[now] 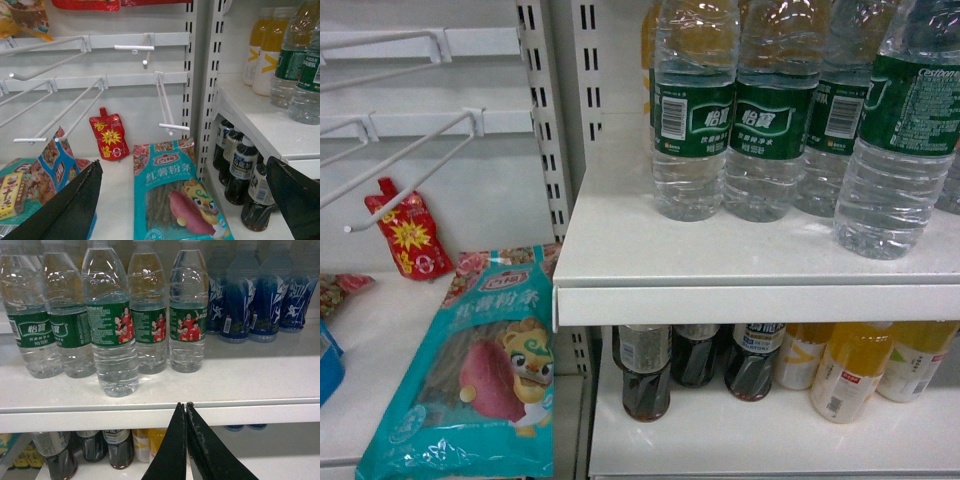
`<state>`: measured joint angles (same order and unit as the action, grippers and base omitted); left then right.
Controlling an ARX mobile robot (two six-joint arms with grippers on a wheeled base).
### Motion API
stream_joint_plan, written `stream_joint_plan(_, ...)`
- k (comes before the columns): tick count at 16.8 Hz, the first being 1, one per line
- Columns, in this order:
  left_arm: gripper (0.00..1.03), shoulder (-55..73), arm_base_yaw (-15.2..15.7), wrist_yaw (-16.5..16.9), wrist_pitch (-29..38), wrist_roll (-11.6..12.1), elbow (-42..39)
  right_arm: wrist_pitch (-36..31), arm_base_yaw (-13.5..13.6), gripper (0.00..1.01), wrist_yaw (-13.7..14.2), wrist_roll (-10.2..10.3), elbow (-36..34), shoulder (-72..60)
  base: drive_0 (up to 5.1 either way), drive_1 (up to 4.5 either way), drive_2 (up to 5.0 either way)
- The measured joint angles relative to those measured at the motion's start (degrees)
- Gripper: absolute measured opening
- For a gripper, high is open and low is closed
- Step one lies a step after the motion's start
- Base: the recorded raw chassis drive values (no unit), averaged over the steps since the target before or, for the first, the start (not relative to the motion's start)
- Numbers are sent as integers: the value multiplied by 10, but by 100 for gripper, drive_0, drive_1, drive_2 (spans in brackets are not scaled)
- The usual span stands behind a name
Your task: Move water from second to third shelf
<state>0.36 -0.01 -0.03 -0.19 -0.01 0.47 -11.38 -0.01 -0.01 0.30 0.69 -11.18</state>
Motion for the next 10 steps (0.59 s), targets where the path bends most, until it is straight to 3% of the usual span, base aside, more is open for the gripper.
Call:
stream_joint_plan(2,98,0,0,0,0,0,0,23,0,2,0,0,0,18,0,0,0)
stream_joint_plan(3,98,0,0,0,0,0,0,111,0,2,-1,0,0,78,0,0,0)
stream_joint_plan(10,98,0,0,0,0,0,0,115,0,2,0,-1,0,110,0,0,0)
